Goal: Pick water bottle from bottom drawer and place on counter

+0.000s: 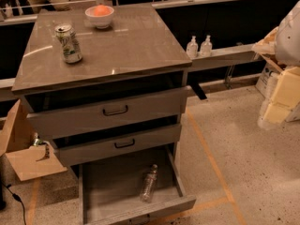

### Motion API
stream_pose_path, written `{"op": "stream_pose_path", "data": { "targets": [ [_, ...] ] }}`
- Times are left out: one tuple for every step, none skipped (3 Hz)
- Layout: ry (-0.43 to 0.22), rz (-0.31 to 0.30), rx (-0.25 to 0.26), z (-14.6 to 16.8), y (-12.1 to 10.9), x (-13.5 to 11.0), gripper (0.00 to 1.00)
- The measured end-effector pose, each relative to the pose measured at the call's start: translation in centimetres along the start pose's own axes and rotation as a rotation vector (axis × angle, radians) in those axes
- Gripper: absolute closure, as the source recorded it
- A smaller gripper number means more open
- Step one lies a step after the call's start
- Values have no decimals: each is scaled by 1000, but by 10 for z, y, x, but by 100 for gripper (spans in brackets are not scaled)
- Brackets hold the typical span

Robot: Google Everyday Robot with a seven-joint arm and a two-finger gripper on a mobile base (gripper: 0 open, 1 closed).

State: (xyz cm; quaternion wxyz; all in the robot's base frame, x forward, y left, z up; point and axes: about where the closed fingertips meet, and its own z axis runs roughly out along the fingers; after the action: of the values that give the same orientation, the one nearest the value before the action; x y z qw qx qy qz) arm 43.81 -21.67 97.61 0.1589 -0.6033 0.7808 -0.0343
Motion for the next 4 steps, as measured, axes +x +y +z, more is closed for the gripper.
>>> {"op": "stream_pose_path", "data": {
  "targets": [
    [0,0,0,0,0,0,0],
    [-51,-42,58,-20,10,-1,0],
    [-58,-158,133,-5,20,-10,0],
    [-46,-328,140,51,29,-23,0]
  ]
}}
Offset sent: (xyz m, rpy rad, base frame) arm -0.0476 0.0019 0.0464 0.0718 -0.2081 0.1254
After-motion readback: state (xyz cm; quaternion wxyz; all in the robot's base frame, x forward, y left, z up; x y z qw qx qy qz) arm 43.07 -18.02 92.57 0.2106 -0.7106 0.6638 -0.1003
